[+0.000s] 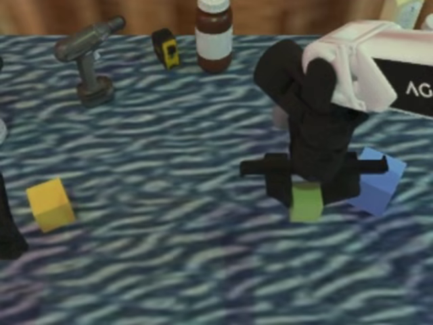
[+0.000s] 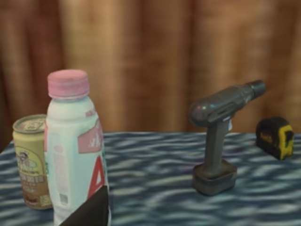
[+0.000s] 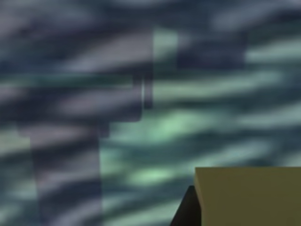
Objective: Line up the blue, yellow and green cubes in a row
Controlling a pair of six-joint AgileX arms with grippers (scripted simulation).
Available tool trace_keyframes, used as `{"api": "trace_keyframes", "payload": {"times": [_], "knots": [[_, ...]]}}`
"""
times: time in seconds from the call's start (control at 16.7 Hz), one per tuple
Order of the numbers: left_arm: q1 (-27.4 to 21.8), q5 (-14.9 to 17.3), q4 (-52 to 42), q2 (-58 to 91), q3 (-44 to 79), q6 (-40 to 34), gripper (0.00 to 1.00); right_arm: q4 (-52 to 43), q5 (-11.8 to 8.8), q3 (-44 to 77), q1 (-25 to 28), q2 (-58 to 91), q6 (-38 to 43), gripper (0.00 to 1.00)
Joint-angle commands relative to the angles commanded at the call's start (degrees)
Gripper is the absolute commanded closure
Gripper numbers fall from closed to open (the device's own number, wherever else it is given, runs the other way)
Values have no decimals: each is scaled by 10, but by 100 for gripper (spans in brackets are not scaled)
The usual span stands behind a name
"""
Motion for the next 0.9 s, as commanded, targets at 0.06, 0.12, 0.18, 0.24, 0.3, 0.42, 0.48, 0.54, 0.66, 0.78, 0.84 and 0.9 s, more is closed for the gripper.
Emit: {"api": "trace_keyframes", "payload": {"times": [0.06, 0.12, 0.18, 0.24, 0.3, 0.42, 0.48, 0.54, 0.66, 0.78, 0.84, 0.9], "knots": [[0, 0, 0, 0, 0, 0, 0, 8, 0, -5, 0, 3, 0, 100], [0, 0, 0, 0, 0, 0, 0, 22, 0, -14, 1, 7, 0, 100], [0, 0, 0, 0, 0, 0, 0, 40, 0, -25, 1, 13, 1, 100], [0, 0, 0, 0, 0, 0, 0, 62, 0, -38, 1, 21, 2, 100], [0, 0, 0, 0, 0, 0, 0, 86, 1, -51, 2, 30, 3, 100], [0, 0, 0, 0, 0, 0, 0, 126, 1, -75, 4, 45, 3, 100], [0, 0, 0, 0, 0, 0, 0, 137, 1, -83, 5, 50, 3, 100], [0, 0, 0, 0, 0, 0, 0, 142, 1, -87, 5, 53, 3, 100], [0, 0, 0, 0, 0, 0, 0, 143, 1, -87, 5, 53, 3, 100], [0, 0, 0, 0, 0, 0, 0, 143, 1, -87, 5, 53, 3, 92], [0, 0, 0, 0, 0, 0, 0, 143, 1, -87, 5, 53, 3, 85], [0, 0, 0, 0, 0, 0, 0, 143, 1, -87, 5, 53, 3, 77]]}}
